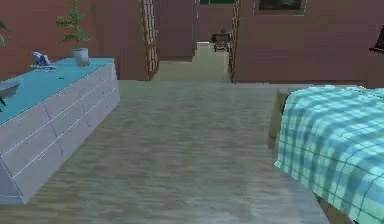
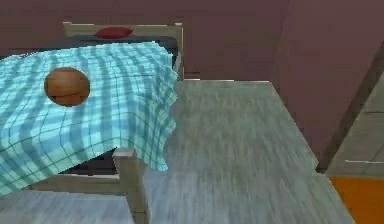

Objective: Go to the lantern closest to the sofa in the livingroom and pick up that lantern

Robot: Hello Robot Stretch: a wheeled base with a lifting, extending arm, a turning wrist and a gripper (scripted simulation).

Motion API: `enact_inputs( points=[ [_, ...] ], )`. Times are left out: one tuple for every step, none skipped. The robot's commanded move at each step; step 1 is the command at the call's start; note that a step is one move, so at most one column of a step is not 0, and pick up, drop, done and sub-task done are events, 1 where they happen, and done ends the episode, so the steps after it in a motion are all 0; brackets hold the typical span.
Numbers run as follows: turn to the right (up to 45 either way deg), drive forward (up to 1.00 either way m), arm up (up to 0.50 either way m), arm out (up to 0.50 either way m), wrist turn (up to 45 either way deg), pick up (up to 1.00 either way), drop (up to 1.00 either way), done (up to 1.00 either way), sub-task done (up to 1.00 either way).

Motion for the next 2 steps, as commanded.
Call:
enact_inputs(
  points=[
    [0.0,1.0,0.0,0.0,0.0,0.0,0.0,0.0,0.0],
    [0.0,1.0,0.0,0.0,0.0,0.0,0.0,0.0,0.0]
  ],
)
